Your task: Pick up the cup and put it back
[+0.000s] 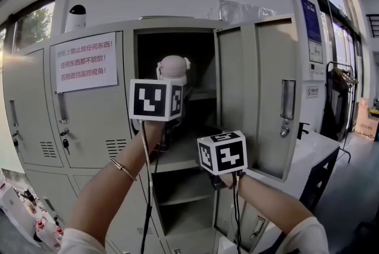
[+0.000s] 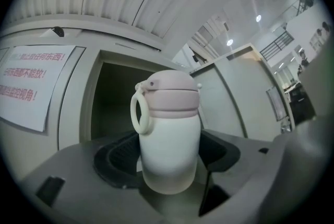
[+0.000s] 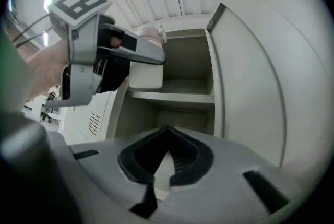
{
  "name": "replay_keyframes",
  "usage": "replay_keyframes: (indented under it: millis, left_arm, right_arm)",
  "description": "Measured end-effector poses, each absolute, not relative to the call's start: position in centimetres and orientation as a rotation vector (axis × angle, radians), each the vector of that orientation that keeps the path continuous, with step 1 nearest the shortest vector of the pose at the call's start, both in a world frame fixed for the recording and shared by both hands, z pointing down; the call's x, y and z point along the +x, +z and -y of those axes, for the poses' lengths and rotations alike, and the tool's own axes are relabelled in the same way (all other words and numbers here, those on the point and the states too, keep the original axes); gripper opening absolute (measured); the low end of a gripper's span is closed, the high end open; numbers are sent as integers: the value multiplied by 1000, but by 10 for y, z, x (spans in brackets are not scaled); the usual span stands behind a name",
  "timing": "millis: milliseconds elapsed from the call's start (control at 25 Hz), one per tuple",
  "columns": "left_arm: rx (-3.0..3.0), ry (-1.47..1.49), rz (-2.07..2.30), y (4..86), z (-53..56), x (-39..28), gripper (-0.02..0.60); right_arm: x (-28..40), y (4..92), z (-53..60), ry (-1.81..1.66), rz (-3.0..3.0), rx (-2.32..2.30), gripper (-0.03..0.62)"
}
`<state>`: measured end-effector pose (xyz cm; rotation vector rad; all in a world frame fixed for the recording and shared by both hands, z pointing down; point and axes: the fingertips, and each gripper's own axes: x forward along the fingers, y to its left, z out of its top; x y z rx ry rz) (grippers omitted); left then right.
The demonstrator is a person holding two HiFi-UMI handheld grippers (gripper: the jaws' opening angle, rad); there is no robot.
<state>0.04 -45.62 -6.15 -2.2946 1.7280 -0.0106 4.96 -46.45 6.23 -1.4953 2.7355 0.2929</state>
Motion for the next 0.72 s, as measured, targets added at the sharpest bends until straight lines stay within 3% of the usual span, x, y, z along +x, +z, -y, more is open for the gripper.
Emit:
replay_keyframes:
  millis: [720]
  left_arm:
    - [-2335, -59, -1826, -97, 514, -11, 336]
  right_arm:
    - [55, 66, 478, 241, -2710, -1484, -8]
